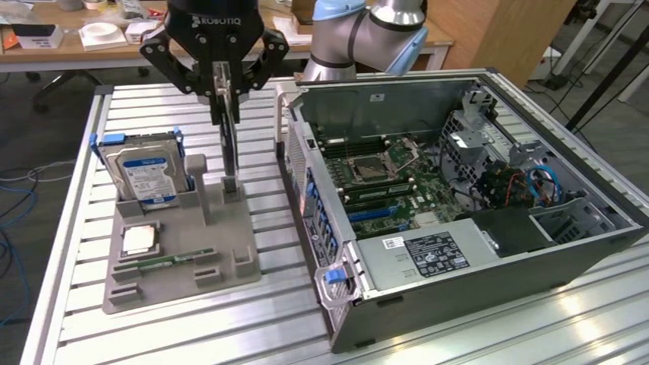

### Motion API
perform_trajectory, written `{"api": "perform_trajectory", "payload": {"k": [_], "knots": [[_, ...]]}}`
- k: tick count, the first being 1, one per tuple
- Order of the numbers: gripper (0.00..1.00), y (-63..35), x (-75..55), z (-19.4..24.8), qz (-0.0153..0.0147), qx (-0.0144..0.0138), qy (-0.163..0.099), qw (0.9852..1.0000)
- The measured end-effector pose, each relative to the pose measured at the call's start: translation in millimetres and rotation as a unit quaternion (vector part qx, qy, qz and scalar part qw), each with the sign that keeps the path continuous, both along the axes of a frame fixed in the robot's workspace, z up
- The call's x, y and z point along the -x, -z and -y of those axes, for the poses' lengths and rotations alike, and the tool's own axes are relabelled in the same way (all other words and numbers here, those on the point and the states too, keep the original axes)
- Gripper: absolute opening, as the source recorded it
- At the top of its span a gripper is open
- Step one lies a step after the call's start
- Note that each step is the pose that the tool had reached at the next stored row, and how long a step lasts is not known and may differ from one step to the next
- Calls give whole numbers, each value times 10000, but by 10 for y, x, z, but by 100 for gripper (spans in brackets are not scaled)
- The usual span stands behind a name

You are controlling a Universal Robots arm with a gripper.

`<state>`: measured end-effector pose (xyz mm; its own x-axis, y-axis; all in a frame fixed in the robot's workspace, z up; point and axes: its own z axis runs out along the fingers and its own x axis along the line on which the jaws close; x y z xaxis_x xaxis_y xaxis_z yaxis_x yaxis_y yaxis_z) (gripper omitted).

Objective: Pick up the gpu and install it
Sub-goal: 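Pick up the gpu and move the gpu toward the slot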

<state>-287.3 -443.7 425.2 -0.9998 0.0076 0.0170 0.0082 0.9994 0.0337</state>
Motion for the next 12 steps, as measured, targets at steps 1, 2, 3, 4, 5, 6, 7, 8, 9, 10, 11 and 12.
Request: {"api": "perform_trajectory", "payload": {"k": [1,2,3,4,5,6,7,8,9,10,11,12], "knots": [[26,-15,0,0,0,0,0,10000],[26,-29,0,0,0,-1,0,10000],[26,-44,0,0,0,-1,0,10000],[26,-59,0,0,0,-1,0,10000],[26,-74,0,0,0,-1,0,10000],[26,-88,0,0,0,-1,0,10000],[26,-101,0,0,0,-1,0,10000],[26,-116,0,0,0,-2,0,10000],[26,-130,0,0,0,-2,0,10000],[26,-144,0,0,0,-2,0,10000],[26,-157,0,0,0,-2,0,10000],[26,-169,0,0,0,-2,0,10000]]}}
